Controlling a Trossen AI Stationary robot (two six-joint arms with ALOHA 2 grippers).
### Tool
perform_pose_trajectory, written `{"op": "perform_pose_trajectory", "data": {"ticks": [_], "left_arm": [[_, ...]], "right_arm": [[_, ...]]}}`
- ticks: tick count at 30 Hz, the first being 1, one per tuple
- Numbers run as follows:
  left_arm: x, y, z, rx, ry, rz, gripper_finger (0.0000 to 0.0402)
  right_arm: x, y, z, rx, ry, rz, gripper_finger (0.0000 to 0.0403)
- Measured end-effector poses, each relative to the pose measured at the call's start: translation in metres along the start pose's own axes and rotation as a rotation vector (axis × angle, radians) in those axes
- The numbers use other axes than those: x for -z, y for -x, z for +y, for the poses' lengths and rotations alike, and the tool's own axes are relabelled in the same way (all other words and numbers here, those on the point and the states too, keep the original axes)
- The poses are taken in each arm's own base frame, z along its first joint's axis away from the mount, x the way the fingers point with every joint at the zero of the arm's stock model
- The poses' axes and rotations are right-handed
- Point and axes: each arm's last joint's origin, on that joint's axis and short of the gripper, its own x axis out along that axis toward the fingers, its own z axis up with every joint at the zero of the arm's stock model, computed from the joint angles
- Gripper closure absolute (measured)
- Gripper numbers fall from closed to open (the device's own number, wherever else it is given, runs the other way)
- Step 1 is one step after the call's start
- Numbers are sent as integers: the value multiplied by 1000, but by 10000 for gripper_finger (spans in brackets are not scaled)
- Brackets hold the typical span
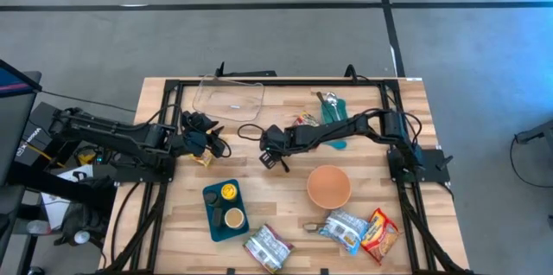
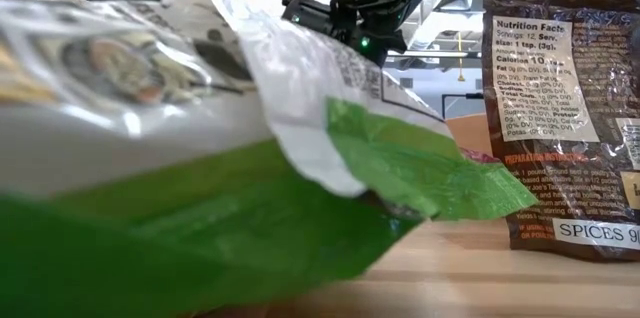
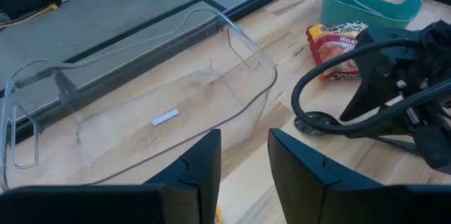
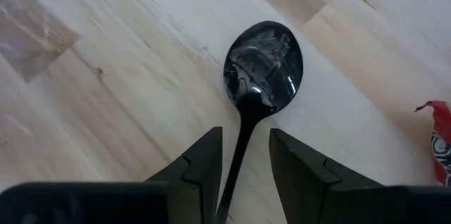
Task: Pick & Place Food Item
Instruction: Put the black spoon into the green bin
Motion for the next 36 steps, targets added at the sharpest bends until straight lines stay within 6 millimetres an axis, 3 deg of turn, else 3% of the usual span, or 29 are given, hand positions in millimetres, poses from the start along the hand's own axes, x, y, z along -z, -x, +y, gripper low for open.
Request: {"op": "perform_pose_trajectory", "data": {"ticks": [27,36], "left_arm": [[0,0,0,0,4,0,290],[0,0,0,2,8,-2,290]], "right_arm": [[6,2,6,-6,13,15,315],[10,-10,9,-15,13,13,315]]}}
